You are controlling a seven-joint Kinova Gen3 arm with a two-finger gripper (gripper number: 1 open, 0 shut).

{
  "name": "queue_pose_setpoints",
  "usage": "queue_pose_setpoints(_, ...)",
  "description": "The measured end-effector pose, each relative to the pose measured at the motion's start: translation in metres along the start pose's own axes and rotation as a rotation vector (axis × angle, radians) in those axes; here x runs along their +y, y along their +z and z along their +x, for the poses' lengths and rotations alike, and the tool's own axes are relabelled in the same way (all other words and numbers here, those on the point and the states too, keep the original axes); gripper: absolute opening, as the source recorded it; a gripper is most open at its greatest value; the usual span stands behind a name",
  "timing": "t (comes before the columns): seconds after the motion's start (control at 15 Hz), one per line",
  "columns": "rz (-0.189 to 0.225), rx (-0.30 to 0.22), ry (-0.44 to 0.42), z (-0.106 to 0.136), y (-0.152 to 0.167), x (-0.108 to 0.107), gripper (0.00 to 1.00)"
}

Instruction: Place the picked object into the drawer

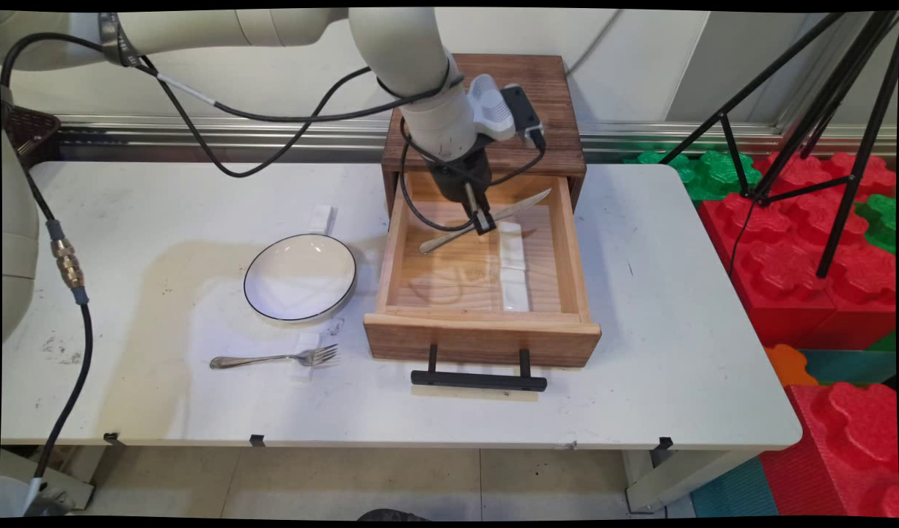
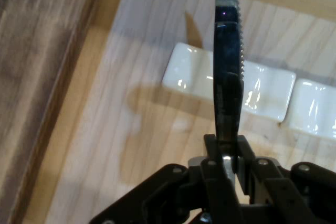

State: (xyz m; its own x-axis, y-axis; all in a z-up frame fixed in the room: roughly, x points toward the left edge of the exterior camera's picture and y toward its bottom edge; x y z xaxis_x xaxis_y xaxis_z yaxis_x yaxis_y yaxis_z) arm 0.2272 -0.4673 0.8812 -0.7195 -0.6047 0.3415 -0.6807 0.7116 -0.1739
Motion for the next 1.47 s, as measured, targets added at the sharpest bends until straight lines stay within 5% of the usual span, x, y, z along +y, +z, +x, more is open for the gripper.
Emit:
queue_pose_setpoints(1.33,-0.003,-0.037,0.061,-0.008,0.045,0.001,0.0)
queue_pose_setpoints(1.4,-0.002,-0.037,0.063,-0.008,0.047,0.001,1.0)
queue_pose_setpoints(1.47,-0.001,-0.037,0.066,-0.008,0.049,0.001,1.0)
